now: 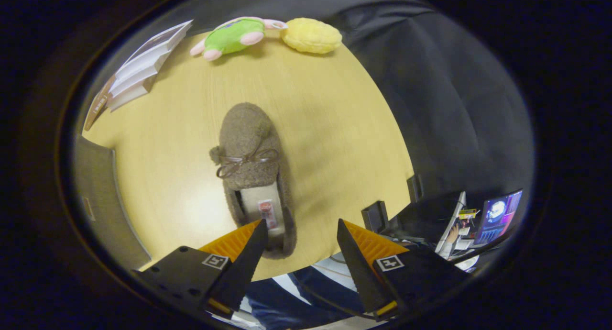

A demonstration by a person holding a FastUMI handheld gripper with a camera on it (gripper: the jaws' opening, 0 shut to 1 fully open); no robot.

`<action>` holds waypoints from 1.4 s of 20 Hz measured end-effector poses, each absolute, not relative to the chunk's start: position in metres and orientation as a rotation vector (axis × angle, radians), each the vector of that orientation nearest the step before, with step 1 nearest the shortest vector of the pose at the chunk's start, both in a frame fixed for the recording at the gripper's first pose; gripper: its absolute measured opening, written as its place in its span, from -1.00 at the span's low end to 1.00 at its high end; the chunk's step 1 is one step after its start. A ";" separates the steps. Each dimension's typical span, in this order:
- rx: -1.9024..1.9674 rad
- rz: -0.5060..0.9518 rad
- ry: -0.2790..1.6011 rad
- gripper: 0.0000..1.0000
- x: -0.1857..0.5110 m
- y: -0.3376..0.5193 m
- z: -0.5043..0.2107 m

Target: Open the storage box then place both shoes into the box .Put the left shoe in first, then the right shoe, with the right side of both shoes facing outward in a uniform manner.

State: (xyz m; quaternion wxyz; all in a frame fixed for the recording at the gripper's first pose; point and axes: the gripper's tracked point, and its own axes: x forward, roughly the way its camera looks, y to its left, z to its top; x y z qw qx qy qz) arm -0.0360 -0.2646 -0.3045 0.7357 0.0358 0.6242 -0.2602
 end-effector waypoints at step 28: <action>0.178 -0.474 1.428 -0.87 -0.021 -0.251 -0.365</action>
